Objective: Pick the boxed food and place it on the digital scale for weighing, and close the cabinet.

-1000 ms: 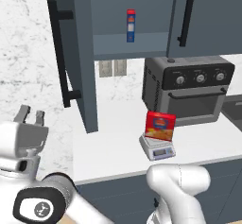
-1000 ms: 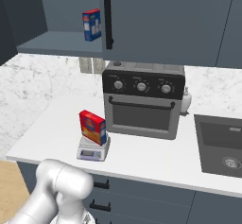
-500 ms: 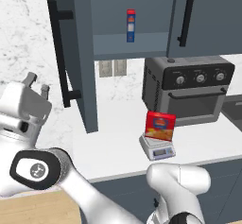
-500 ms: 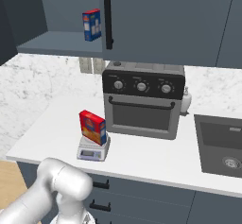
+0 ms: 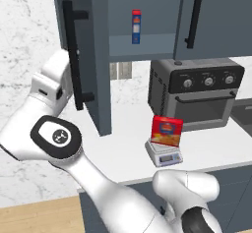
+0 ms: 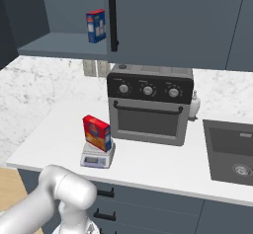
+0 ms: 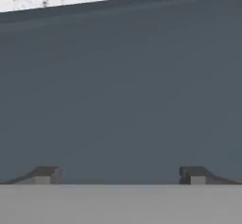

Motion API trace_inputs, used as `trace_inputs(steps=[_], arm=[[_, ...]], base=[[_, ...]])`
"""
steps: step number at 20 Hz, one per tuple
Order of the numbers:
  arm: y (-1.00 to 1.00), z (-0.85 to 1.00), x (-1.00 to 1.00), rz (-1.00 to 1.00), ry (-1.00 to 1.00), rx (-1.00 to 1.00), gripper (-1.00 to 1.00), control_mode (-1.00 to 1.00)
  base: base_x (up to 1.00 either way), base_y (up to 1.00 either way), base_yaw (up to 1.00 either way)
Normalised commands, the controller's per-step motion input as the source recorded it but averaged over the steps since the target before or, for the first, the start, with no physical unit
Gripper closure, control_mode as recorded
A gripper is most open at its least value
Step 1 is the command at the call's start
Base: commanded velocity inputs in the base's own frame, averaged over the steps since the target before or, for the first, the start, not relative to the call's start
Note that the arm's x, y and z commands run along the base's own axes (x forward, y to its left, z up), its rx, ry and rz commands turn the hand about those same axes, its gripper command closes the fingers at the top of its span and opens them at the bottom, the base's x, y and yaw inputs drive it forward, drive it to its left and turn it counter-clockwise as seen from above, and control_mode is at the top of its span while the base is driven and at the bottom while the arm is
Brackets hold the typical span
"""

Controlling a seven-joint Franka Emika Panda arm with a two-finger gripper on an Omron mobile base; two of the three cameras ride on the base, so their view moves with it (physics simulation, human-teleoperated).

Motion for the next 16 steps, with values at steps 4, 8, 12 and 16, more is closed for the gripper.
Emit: trace_inputs(steps=[4, 8, 12, 16], arm=[[-1.00, 0.08, 0.38, 0.01, 0.11, 0.39, -1.00, -1.00], [-1.00, 0.03, 0.38, 0.04, 0.07, 0.42, -1.00, -1.00], [-1.00, -0.24, 0.95, 0.13, -0.02, 0.24, -1.00, -1.00], [-1.00, -0.44, 1.00, 0.19, -0.01, 0.22, -1.00, -1.00]], base=[[0.00, 0.00, 0.00], [0.00, 0.00, 0.00], [0.00, 0.00, 0.00], [0.00, 0.00, 0.00]])
